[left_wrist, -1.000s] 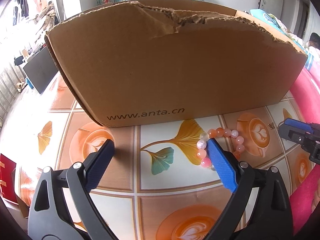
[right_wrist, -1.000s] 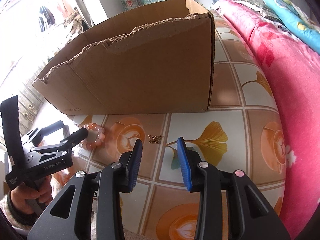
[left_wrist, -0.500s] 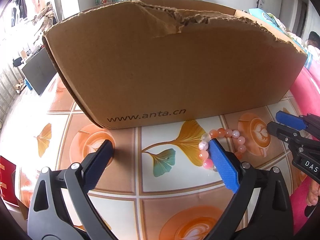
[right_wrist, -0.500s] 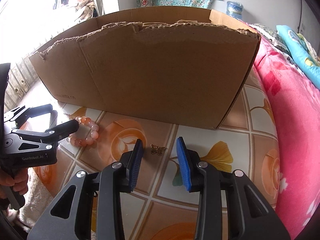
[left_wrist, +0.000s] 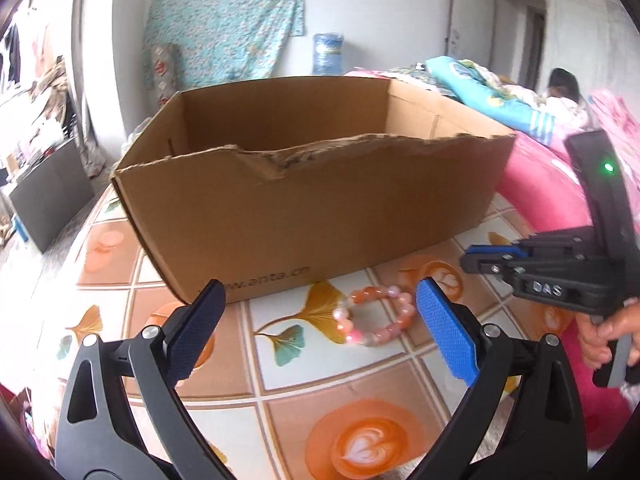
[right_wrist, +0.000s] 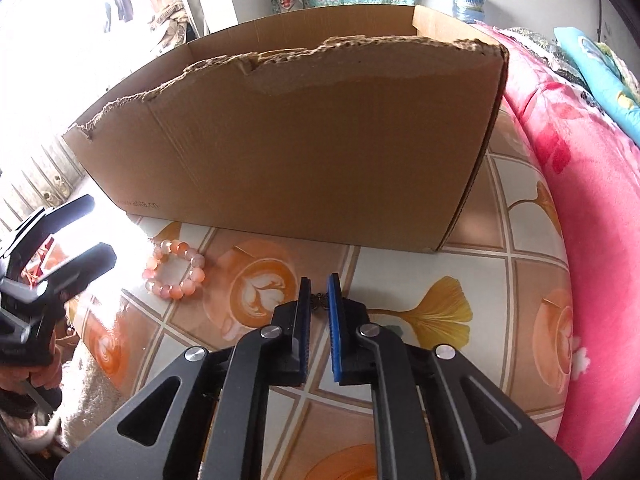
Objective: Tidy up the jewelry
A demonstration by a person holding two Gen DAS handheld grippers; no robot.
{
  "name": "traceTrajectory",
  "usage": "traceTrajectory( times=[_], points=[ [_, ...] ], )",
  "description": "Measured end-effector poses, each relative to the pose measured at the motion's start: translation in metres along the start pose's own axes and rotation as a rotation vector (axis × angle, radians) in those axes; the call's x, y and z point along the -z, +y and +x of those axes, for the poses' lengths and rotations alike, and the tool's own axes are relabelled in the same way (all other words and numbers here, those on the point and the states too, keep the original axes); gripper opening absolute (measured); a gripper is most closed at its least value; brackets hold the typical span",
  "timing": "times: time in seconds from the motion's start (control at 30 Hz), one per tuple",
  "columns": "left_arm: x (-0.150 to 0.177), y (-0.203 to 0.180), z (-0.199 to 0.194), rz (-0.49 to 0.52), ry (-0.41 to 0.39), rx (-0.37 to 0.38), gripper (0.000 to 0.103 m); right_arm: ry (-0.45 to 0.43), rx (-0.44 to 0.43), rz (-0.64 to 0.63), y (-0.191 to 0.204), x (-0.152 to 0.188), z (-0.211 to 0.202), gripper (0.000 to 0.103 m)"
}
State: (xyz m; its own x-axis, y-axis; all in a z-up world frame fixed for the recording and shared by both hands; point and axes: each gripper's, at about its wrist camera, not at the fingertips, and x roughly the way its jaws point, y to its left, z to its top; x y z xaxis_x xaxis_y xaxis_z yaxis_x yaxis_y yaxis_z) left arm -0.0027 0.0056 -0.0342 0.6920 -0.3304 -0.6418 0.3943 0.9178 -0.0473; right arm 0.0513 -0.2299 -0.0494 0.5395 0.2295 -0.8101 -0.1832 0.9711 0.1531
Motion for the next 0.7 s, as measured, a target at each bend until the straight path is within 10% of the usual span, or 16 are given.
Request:
traceTrajectory(
  times=[0.13,0.3,0.7],
  points=[
    [0.007,-0.022,-0.005,0.070,0.010,0.129,0.091,0.000,-0.032,0.045,-0.015,0.001,0.001,0.009],
    [0.012,-0.047,0.001,0.161,0.036,0.181,0.061,-0.024,-0.087,0.107,-0.029,0.002,-0.005,0.009],
    [0.012,-0.054,0.035,0.221,0.158,0.106,0.041,-0.085,-0.299,0.319,-0.072,-0.004,-0.016,0.009]
  ],
)
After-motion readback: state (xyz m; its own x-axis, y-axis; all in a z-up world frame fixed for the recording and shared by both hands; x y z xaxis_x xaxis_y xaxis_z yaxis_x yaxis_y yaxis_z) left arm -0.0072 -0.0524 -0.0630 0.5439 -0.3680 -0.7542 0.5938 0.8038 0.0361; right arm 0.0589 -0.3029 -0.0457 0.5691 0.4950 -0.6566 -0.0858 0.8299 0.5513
